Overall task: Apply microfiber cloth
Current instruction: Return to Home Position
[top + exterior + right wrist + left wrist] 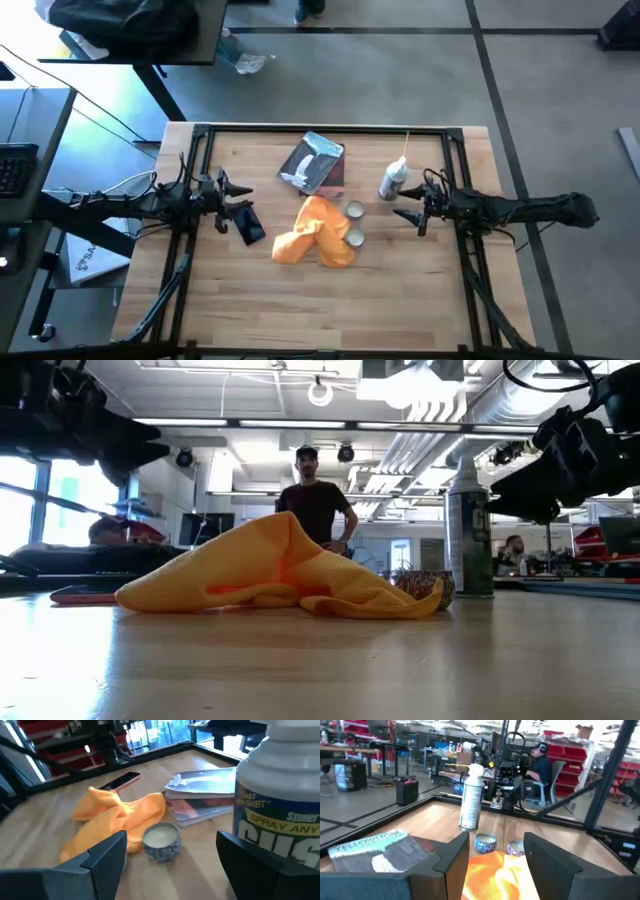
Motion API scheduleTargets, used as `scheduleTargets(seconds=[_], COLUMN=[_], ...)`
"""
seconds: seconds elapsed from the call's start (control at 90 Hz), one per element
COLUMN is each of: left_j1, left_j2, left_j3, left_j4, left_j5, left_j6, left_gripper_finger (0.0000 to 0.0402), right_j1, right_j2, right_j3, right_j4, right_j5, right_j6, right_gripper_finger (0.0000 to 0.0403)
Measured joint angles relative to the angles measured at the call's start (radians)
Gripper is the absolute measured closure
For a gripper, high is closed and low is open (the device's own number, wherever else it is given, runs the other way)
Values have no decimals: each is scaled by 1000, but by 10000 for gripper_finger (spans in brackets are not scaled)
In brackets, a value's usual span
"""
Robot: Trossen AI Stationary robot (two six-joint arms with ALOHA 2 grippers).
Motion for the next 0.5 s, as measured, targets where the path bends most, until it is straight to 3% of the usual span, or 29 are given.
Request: scheduleTargets(seconds=[0.5], left_j1=[0], left_j2=[0], left_j3=[0], left_j4=[-37], left_j5=[185], left_j6=[119], left_gripper_finger=[234], right_j1=[0], right_j2=[1], right_j3=[0], right_j4=[-9], right_j5=[-3], right_j6=[-9], right_gripper_finger=[128])
